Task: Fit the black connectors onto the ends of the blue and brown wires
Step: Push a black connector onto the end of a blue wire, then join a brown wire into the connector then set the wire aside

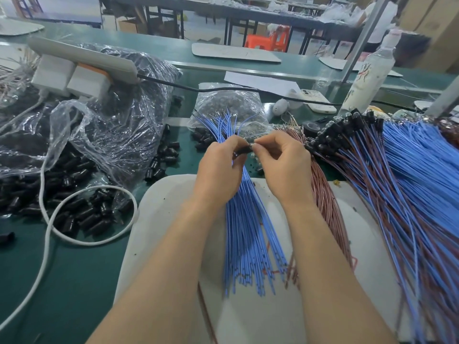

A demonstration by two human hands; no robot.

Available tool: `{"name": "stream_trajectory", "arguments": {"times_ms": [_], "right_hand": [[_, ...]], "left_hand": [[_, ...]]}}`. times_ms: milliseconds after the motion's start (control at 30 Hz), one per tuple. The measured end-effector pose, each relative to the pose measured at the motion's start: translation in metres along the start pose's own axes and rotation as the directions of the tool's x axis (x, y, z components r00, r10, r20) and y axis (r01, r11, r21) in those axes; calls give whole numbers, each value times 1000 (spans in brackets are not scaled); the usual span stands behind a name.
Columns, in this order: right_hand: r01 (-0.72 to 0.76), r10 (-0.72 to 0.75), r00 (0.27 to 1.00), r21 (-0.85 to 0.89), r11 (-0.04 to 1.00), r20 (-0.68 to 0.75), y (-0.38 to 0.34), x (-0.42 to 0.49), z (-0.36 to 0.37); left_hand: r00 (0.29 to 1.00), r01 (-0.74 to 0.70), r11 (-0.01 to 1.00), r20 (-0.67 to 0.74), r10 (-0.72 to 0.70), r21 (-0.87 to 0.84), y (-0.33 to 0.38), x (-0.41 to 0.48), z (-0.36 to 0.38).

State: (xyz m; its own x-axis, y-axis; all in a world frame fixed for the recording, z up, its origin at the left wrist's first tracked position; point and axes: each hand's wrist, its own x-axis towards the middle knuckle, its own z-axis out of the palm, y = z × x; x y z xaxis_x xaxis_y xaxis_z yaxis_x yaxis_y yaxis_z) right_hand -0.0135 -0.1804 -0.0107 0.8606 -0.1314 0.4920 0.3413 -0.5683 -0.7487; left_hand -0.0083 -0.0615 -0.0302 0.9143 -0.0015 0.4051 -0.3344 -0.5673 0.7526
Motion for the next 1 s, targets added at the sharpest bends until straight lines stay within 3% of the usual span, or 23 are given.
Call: {"name": "stream_trajectory", "arguments": {"times_ms": [167,333,500,600,867,1000], "right_hand": [[-109,106,992,36,993,67,11,6,-8],[-233,215,966,122,965,141,15,7,-10],[-360,310,930,319,877,198,16,4,-7],[-440,372,898,459,772,236,17,5,-4],[-499,390,866,529,686,312,20,5,1],[-480,396,873,653,586,285,9,7,3]], "left_hand": [[1000,-1,996,24,-1,86,-1,1,-6],[997,-18,1000,74,17,13,1,1,-6],[998,-28,999,55,27,16,3,-1,-5],[999,-25,1000,48,25,-7,4,0,-6],[999,-34,999,22,33,34,4,1,-9],[998,-25,1000,61,25,10,15,3,-13]]}}
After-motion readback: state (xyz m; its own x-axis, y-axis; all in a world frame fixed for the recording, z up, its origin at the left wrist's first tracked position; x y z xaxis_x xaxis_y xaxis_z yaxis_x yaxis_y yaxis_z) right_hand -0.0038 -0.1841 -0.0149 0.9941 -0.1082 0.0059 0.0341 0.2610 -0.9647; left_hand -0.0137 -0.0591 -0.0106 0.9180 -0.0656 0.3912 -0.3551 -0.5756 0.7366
